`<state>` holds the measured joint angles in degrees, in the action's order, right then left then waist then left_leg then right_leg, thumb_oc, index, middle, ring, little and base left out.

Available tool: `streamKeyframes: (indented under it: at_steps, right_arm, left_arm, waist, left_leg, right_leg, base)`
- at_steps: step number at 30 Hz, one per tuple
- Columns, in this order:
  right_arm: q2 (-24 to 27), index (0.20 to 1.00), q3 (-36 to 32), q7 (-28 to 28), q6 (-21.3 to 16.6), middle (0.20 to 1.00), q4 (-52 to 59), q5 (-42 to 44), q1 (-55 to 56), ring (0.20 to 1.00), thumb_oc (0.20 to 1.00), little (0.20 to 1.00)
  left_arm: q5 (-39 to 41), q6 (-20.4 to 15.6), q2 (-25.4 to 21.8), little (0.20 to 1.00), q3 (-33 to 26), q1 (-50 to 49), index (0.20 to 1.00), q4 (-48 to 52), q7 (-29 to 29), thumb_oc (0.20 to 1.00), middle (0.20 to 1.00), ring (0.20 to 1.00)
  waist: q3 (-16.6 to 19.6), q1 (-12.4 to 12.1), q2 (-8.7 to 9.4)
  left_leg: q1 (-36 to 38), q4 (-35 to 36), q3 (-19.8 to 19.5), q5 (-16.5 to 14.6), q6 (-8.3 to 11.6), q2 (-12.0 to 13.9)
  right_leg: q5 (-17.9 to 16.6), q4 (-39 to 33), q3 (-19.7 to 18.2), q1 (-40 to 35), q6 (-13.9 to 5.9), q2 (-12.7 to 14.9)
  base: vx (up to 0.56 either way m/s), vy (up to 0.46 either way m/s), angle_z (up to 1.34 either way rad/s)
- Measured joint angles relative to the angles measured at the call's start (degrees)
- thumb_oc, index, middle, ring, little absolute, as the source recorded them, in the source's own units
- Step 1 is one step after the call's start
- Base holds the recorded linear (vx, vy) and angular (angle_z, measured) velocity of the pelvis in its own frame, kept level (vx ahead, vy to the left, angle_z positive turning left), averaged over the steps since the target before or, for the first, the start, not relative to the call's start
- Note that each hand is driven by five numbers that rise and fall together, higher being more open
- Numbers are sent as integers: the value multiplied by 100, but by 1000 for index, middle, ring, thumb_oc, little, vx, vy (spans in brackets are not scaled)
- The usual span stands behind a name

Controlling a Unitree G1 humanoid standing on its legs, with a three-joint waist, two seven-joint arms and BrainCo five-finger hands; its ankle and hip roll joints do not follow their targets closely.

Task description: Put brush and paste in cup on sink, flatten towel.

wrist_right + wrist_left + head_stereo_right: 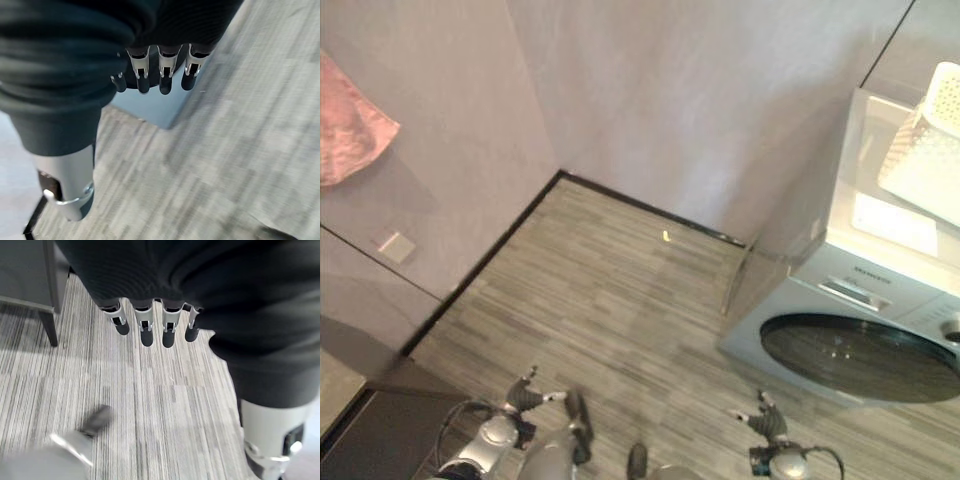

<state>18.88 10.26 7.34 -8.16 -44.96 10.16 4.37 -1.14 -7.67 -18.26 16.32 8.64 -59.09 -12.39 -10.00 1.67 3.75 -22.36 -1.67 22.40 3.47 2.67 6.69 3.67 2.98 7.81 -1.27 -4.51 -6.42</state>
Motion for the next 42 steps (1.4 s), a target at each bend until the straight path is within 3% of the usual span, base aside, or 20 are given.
streamKeyframes:
  at_steps: [1,2,4,6,9,12,13,15,16,17,19,21,23,24,25,27,28,34,38,42]
  right_arm:
    - [6,1000,-2,-1,1,1000,0,-6,-4,1000,1000,1000]
    - [169,1000,49,-31,22,1000,329,-97,321,1000,1000,1000]
    - [317,1000,-72,-38,57,1000,479,-195,519,1000,1000,1000]
    - [180,1000,-106,-58,215,1000,202,-202,578,1000,1000,1000]
    - [77,1000,-76,-148,220,1000,165,-222,595,1000,1000,1000]
    - [73,1000,24,-232,162,1000,401,-260,601,1000,1000,1000]
    - [16,1000,130,-243,166,1000,400,-255,427,1000,1000,1000]
    - [-21,1000,336,-280,154,1000,347,-243,423,1000,1000,1000]
    - [-24,1000,345,-289,143,1000,324,-245,440,1000,1000,1000]
    - [-60,1000,334,-293,154,1000,323,-243,449,1000,1000,1000]
    - [-94,1000,387,-378,128,1000,561,-243,219,1000,1000,1000]
    - [-40,1000,418,-379,67,1000,561,-241,178,1000,1000,1000]
    - [-50,1000,538,-385,60,1000,554,-242,358,1000,1000,1000]
    - [-156,1000,542,-383,63,1000,533,-246,742,1000,1000,1000]
    - [-131,1000,540,-380,67,1000,402,-248,825,1000,1000,1000]
    - [25,1000,684,-402,47,1000,200,-306,464,1000,1000,1000]
    - [28,1000,759,-409,69,1000,-8,-392,181,1000,1000,1000]
    - [17,1000,960,-447,-8,1000,288,-573,-485,1000,1000,1000]
    - [117,1000,963,-484,-36,1000,164,-656,-328,1000,1000,1000]
    - [141,1000,966,-472,81,1000,141,-664,-272,1000,1000,1000]
  left_arm:
    - [0,1,4,1000,0,11,1000,-28,0,1000,1000,1000]
    - [-1,12,61,1000,-55,-125,1000,-85,-5,1000,1000,1000]
    - [-2,25,117,1000,-251,-401,1000,-129,9,1000,1000,1000]
    - [4,-8,45,1000,-275,-445,1000,-47,2,1000,1000,1000]
    - [3,-4,-50,1000,-183,-383,1000,-20,17,1000,1000,1000]
    - [1,-15,-77,1000,-124,-301,1000,-56,31,1000,1000,1000]
    - [0,-75,-161,1000,-62,-105,1000,-69,34,1000,1000,1000]
    - [2,-96,-112,1000,15,126,1000,-222,14,1000,1000,1000]
    - [-1,-97,-78,1000,89,183,1000,-223,23,1000,1000,1000]
    - [2,-101,-57,1000,70,121,1000,-227,18,1000,1000,1000]
    - [4,-41,-44,1000,-44,107,1000,-294,-5,1000,1000,1000]
    - [-21,-35,-30,1000,-44,168,1000,-454,-12,1000,1000,1000]
    - [-161,-40,-65,1000,9,122,1000,-554,0,1000,1000,1000]
    - [-218,-72,-153,1000,154,-123,1000,-463,1,1000,1000,1000]
    - [-257,-91,-53,1000,484,-187,1000,-459,29,1000,1000,1000]
    - [-372,-102,57,1000,501,-317,1000,-353,34,1000,1000,1000]
    - [-390,-118,22,1000,458,-485,1000,-204,31,1000,1000,1000]
    - [-383,-114,-116,1000,229,-625,1000,-68,25,1000,1000,1000]
    - [-323,-123,-108,1000,1,-282,1000,-230,13,1000,1000,1000]
    - [-134,-152,-101,1000,-49,111,1000,-274,6,1000,1000,1000]
  waist:
    - [-18,8,-78]
    - [-170,94,-708]
    - [63,285,-346]
    - [254,150,142]
    - [286,63,-81]
    - [308,79,47]
    - [278,95,176]
    - [206,155,85]
    - [178,217,-23]
    - [179,250,-83]
    - [-62,114,-183]
    - [-214,278,-325]
    - [-278,396,48]
    - [-63,376,578]
    - [24,374,483]
    - [33,240,351]
    - [41,99,324]
    - [-28,-120,128]
    - [-155,47,39]
    - [-322,189,109]
  left_leg:
    - [26,26,7,13,-23,-9]
    - [295,-153,11,-269,-1231,282]
    - [196,-1066,429,126,-1033,126]
    - [249,-1236,781,-55,-999,-344]
    - [1014,-54,535,-29,-1595,-430]
    - [1324,-2,229,-191,-1329,-542]
    - [1109,-478,176,-308,-1215,-532]
    - [1121,-547,39,-450,-1337,-588]
    - [1407,-144,-86,-437,-1354,-563]
    - [1666,221,-229,-489,-1020,-568]
    - [1895,420,-510,-550,-916,-423]
    - [2015,416,-878,-512,-712,-217]
    - [2443,449,-1335,-622,-532,-350]
    - [2747,353,-1827,-1008,-64,-519]
    - [2506,-236,-2016,-1223,76,-380]
    - [2166,-210,-2073,-1217,-31,-827]
    - [2353,154,-2114,-905,-392,-1013]
    - [2356,138,-2334,-959,-194,-701]
    - [1841,-812,-2057,-1065,29,-681]
    - [1424,-693,-311,-853,483,123]
  right_leg:
    - [-14,81,21,2,-65,-72]
    - [793,1610,43,154,-180,-511]
    - [1576,1040,80,-289,451,363]
    - [1340,917,76,-337,144,768]
    - [1019,2190,318,-20,-260,610]
    - [1079,2848,404,405,-245,1285]
    - [590,2332,221,561,-151,1568]
    - [164,3019,-231,715,52,1269]
    - [-80,3655,-429,968,-137,1210]
    - [341,3918,-399,1157,-247,1197]
    - [953,2391,-514,1898,-217,976]
    - [503,1020,-1053,2118,-312,566]
    - [-421,87,-1375,2197,-416,613]
    - [-772,362,-1629,2168,-379,828]
    - [-749,505,-1595,1938,-375,560]
    - [-905,-129,-1468,1583,-269,456]
    - [-1237,-371,-1432,1388,-52,314]
    - [-1296,-793,-698,1093,502,167]
    - [-1104,-793,-157,899,762,351]
    - [-938,-797,314,804,909,628]
  base:
    - [482,247,-44]
    - [630,389,-84]
    - [651,537,-50]
    - [267,298,-17]
    - [257,364,-2]
    - [269,360,37]
    - [262,234,89]
    - [256,192,120]
    - [319,169,114]
    - [303,107,79]
    - [362,38,58]
    - [221,1,109]
    - [201,-24,184]
    - [224,-58,245]
    - [132,-70,239]
    - [108,-104,115]
    - [83,-122,10]
    - [74,-101,29]
    - [53,-6,72]
    - [184,76,79]
